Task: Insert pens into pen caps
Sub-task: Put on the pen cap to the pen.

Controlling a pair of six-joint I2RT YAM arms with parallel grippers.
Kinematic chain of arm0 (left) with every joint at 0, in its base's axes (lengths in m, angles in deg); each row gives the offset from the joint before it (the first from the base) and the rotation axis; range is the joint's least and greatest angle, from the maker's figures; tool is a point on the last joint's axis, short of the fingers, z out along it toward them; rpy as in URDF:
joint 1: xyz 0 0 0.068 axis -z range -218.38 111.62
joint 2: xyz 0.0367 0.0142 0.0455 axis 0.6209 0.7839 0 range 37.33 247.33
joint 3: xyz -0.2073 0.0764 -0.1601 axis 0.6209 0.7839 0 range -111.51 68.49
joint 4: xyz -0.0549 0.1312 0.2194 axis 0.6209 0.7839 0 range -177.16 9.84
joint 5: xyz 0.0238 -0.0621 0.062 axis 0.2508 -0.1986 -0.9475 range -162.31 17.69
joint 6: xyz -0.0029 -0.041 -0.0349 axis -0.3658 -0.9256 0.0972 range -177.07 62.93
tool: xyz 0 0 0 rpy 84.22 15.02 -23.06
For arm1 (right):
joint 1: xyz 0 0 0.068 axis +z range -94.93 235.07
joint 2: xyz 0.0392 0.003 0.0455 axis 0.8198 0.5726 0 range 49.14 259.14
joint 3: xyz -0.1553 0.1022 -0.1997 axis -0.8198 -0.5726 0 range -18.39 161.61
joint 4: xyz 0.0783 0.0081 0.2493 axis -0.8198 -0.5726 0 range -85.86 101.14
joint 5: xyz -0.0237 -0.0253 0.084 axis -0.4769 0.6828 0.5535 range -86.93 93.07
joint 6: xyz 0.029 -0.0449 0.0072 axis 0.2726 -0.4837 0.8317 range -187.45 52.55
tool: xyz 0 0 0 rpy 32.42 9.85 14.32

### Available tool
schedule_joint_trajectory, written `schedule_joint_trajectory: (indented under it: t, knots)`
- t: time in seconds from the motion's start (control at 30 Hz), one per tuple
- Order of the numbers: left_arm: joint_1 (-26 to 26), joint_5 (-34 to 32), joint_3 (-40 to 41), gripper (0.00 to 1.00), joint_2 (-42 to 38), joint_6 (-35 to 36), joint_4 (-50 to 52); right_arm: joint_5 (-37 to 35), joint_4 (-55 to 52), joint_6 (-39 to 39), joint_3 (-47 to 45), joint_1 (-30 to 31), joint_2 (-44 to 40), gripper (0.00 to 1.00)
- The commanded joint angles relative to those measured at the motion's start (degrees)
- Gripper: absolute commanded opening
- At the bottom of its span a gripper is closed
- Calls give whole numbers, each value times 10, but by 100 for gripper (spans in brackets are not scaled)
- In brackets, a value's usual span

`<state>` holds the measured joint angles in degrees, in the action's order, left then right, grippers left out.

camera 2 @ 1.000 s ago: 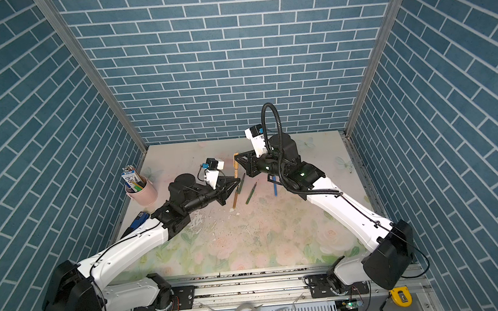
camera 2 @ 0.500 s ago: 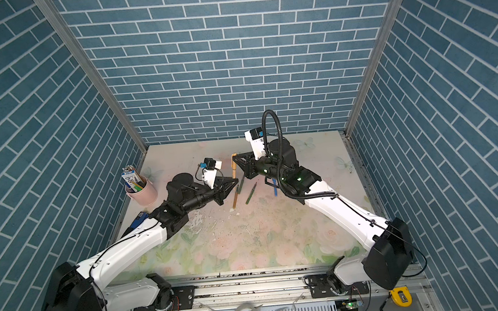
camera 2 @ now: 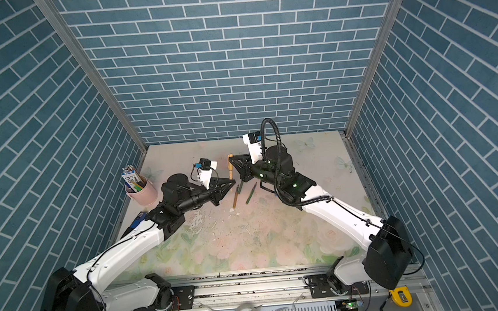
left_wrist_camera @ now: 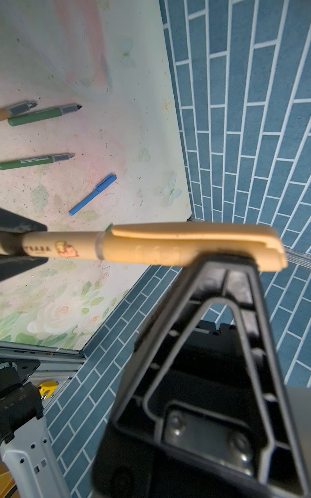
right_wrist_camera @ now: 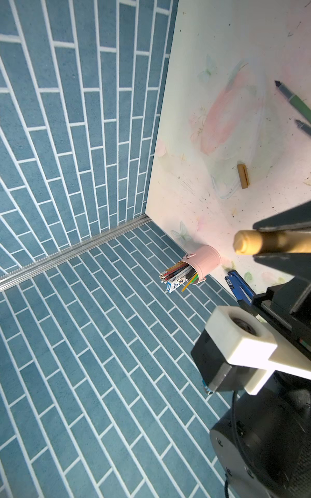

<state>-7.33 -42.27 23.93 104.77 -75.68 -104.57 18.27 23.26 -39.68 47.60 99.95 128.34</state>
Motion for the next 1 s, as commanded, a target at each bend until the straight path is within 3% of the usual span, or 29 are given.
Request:
schedule_joint_trajectory:
  t: [0.0, 0.3, 0.47, 0.73, 0.97]
  knots:
    - [-30, -27, -21, 0, -29, -29, -134, 30, -98, 6, -32, 23, 14, 1]
    - [-46, -8, -25, 0, -31, -35, -126, 26, -98, 9, -23, 33, 30, 1]
    - [-44, 6, -30, 0, -18, -36, -110, 17, -140, -14, 33, 32, 26, 7]
    - [-39, 14, -33, 0, -4, -36, -103, -28, -240, -81, 153, 32, 9, 36]
    - [-37, 19, -35, 0, 3, -37, -99, -36, -282, -117, 198, 31, 5, 45]
